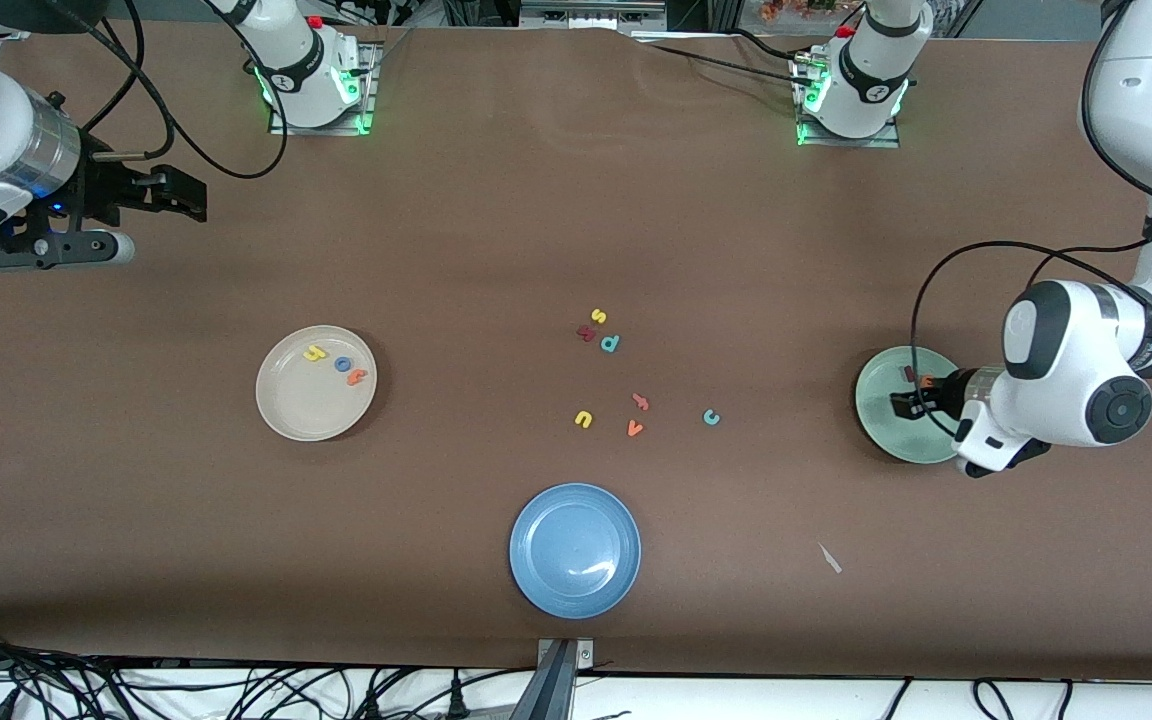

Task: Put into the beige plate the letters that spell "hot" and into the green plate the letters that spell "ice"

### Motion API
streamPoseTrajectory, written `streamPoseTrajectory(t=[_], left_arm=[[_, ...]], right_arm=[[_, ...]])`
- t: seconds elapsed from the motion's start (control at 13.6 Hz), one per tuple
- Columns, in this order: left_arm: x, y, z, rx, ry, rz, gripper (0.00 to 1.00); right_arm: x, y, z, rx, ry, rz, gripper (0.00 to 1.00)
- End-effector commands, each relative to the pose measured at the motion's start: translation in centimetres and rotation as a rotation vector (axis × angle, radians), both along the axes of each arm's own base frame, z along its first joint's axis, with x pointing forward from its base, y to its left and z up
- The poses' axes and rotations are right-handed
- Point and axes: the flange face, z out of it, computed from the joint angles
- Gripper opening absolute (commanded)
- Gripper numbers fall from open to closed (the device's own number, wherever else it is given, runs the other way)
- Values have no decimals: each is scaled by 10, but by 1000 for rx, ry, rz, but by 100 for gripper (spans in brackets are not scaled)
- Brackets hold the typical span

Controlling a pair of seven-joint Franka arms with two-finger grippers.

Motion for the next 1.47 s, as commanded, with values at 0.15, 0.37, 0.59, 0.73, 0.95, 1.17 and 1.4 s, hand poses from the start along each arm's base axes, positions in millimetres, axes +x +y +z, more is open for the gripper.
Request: streamPoseTrajectory(t=[0.15,0.37,0.59,0.73,0.95,1.17,1.4], left_arm=[[-10,-138,7,83,-6,169,100],[15,-193,-18,36,-78,456,100],[15,-217,-48,73,-107,565,100],[13,-240,-70,58,-153,658,100],[6,-253,-78,69,-156,669,91],[1,-252,-88,89,-153,645,89],[-2,-251,-93,99,-139,647,77]], right_arm=[[5,0,5,-8,2,-1,100],[6,2,6,-6,-6,-1,100],[13,5,1,-1,-30,3,100],[16,5,-2,2,-37,7,100],[23,5,-7,3,-51,9,100],[27,4,-8,-2,-70,9,100],[29,4,-14,-4,-61,9,100]])
